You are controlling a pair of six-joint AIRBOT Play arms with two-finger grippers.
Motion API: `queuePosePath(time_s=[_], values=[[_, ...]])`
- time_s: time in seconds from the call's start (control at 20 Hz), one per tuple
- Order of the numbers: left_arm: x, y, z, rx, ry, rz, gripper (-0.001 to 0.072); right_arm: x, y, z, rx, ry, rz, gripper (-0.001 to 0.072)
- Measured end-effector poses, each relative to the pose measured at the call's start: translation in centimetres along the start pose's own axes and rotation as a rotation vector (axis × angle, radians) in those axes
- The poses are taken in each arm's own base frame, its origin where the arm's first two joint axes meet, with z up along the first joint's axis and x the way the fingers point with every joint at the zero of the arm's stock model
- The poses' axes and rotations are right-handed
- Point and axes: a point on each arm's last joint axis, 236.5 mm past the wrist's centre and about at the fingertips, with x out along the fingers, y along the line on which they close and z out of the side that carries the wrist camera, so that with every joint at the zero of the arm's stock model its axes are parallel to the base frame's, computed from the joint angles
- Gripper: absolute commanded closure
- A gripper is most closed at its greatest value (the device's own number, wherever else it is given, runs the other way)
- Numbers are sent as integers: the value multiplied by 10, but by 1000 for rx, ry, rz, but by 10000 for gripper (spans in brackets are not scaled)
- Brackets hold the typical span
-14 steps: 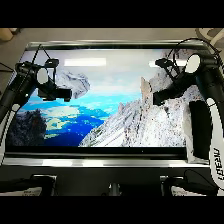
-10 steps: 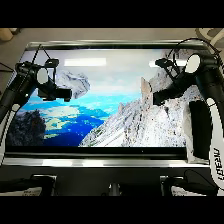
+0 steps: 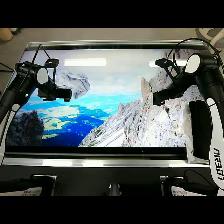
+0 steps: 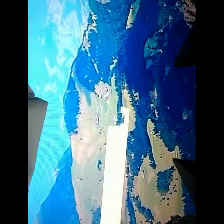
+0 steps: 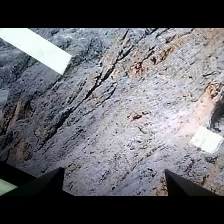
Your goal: Fold the shirts.
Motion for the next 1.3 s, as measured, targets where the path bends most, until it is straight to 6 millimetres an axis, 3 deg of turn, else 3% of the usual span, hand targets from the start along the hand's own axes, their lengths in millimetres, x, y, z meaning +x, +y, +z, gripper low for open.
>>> queuePosePath(time_s=[0.35, 0.6, 0.7, 0.75, 0.95, 1.15, 1.3], values=[[0, 0, 1, -1, -3, -1, 30, 0, 0, 0, 0, 0, 0, 20], [10, -11, 23, -8, -79, -32, 31, 0, 0, 2, -5, -7, -2, 20], [13, -20, 42, -27, -153, -65, 30, 0, 0, 1, -26, -6, -2, 19], [13, -25, 55, -38, -203, -86, -13, 0, 0, 1, -37, -3, -1, 18], [10, -37, 112, -110, -406, -171, -13, 0, -10, -5, -66, 22, -40, 20], [31, -18, 147, -189, -453, -173, -13, 1, -20, -2, -118, 18, -81, 20], [71, 3, 160, -310, -372, -198, -13, 2, -24, 0, -134, 11, -96, 20]])
